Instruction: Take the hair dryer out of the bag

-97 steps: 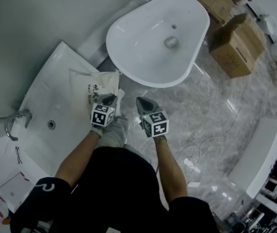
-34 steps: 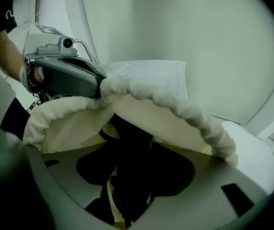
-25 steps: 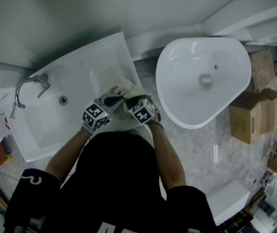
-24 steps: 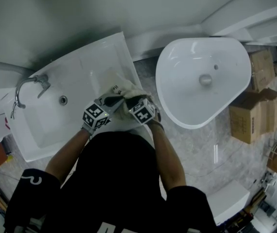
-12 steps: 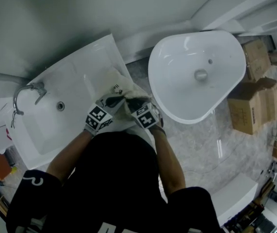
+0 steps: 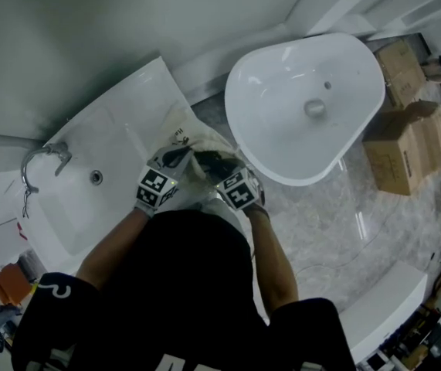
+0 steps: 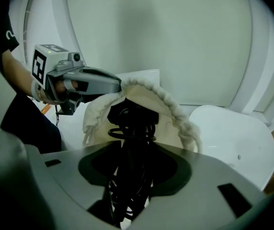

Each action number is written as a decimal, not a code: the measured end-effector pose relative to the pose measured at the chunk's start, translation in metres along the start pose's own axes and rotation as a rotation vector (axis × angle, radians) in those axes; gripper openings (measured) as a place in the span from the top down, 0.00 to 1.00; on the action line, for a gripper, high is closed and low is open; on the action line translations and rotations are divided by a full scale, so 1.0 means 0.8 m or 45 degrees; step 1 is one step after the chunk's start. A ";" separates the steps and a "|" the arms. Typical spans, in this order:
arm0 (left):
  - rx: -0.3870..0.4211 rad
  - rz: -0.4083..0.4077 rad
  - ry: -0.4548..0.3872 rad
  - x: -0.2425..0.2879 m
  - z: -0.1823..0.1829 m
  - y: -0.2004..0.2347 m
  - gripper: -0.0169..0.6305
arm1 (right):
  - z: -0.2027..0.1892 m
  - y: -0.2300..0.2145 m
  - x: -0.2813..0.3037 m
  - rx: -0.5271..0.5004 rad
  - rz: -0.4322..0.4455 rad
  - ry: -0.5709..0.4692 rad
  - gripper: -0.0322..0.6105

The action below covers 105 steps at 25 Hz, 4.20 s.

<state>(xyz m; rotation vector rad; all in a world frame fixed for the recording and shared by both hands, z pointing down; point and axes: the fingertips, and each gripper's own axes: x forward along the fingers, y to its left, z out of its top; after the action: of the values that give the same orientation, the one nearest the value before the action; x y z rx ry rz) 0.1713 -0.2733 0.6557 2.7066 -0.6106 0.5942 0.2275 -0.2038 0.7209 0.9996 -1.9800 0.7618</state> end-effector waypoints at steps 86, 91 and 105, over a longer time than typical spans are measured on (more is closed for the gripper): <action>-0.309 0.437 -0.231 -0.171 -0.013 0.170 0.98 | 0.108 0.025 0.126 0.138 0.080 -0.125 0.69; -0.302 0.425 -0.241 -0.163 -0.009 0.164 0.98 | 0.108 0.022 0.124 0.129 0.049 -0.155 0.69; -0.202 0.404 -0.300 -0.165 0.037 0.140 0.98 | 0.181 0.011 0.033 0.106 -0.009 -0.422 0.71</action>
<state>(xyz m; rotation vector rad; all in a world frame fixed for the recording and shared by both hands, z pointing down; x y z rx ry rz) 0.0199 -0.3365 0.5922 2.5652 -1.1124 0.2820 0.1563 -0.3208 0.6664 1.2473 -2.2375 0.7152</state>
